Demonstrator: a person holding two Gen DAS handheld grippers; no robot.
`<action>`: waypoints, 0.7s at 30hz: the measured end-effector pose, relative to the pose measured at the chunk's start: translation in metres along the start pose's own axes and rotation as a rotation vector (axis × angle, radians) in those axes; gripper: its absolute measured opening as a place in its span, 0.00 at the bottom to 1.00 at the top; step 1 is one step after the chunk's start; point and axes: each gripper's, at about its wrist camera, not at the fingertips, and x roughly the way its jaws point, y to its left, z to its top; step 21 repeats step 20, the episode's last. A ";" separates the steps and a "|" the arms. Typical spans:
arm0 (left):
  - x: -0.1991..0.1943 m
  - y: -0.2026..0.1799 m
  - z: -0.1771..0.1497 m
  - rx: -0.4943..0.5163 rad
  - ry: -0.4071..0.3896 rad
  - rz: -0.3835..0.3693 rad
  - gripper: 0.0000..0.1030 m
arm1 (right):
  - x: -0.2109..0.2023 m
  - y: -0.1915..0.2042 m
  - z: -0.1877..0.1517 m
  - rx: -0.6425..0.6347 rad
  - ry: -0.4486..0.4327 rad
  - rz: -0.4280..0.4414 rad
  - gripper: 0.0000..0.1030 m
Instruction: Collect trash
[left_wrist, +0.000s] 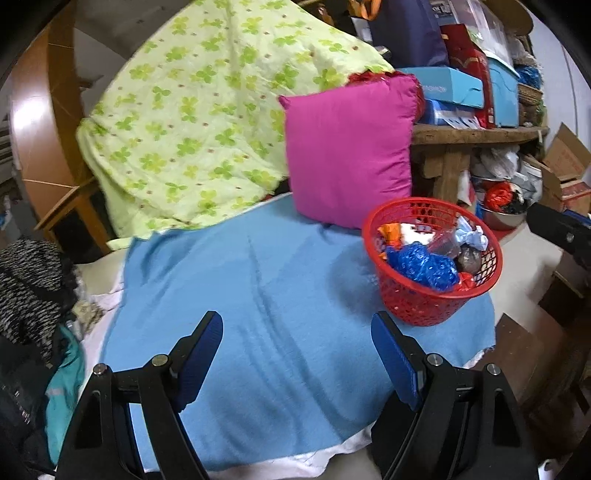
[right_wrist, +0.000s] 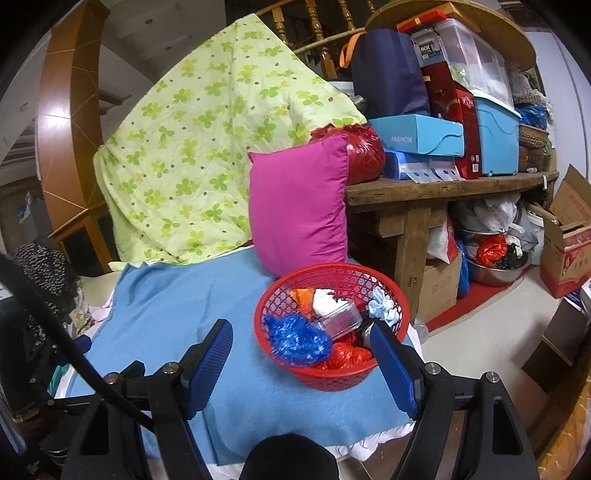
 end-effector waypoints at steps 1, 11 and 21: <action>0.008 -0.001 0.004 0.003 0.010 -0.012 0.81 | 0.006 -0.002 0.001 0.004 0.008 -0.006 0.77; 0.086 -0.012 0.033 0.012 0.066 -0.078 0.81 | 0.079 -0.023 0.008 0.043 0.105 -0.059 0.77; 0.120 0.016 0.032 -0.025 0.035 -0.155 0.81 | 0.103 -0.010 0.008 0.014 0.006 -0.110 0.77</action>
